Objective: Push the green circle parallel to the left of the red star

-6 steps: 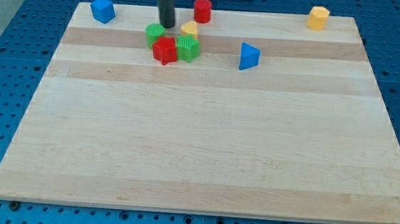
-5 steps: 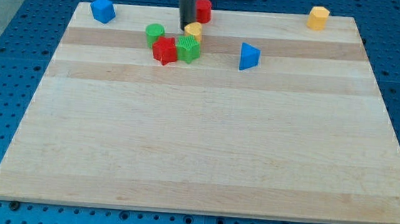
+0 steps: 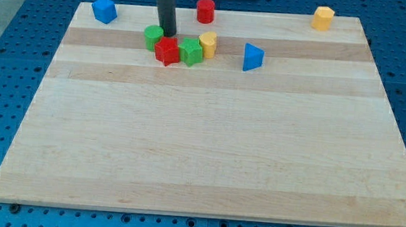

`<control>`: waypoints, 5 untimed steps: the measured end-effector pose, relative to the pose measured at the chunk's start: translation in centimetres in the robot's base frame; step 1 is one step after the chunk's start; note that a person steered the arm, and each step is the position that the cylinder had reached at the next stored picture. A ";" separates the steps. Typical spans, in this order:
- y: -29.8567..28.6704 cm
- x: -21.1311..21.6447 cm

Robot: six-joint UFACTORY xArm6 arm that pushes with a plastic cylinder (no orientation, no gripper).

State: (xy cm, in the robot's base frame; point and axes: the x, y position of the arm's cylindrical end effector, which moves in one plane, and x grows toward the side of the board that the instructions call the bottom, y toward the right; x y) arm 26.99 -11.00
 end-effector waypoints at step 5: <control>-1.6 3.8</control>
